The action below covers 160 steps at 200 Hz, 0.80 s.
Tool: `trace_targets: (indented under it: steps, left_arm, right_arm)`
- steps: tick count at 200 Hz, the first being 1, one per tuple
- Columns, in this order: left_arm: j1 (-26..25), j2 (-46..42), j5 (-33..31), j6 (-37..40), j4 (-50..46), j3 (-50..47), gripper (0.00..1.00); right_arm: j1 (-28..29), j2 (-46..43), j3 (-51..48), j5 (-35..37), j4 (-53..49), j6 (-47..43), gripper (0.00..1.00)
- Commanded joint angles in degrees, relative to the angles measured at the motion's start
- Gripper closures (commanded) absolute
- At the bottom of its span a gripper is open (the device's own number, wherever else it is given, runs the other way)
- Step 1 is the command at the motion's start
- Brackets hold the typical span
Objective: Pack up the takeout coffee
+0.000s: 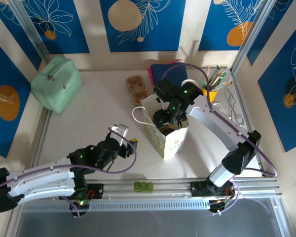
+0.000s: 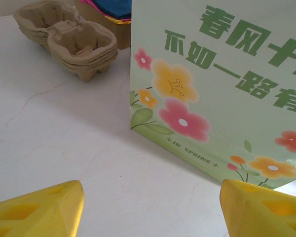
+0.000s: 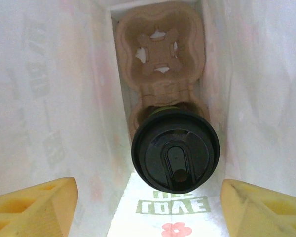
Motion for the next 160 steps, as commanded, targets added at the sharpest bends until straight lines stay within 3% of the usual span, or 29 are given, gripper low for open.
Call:
trace_targets:
  steps: [1, 94, 160]
  left_arm:
    - [0.4, -0.3, -1.0, -0.5, -0.3, 0.1, 0.27]
    - [0.5, 1.4, -0.3, -0.8, 0.7, 0.1, 0.26]
    - [0.5, 1.8, 0.0, -0.3, 0.7, 1.1, 0.26]
  right_arm:
    - [0.2, -2.2, 2.5, -2.2, -1.7, -0.4, 0.24]
    - [0.2, -4.7, 9.5, -2.1, -2.6, 0.3, 0.28]
    - [-2.1, -9.9, 10.1, -9.0, 2.0, -1.0, 0.26]
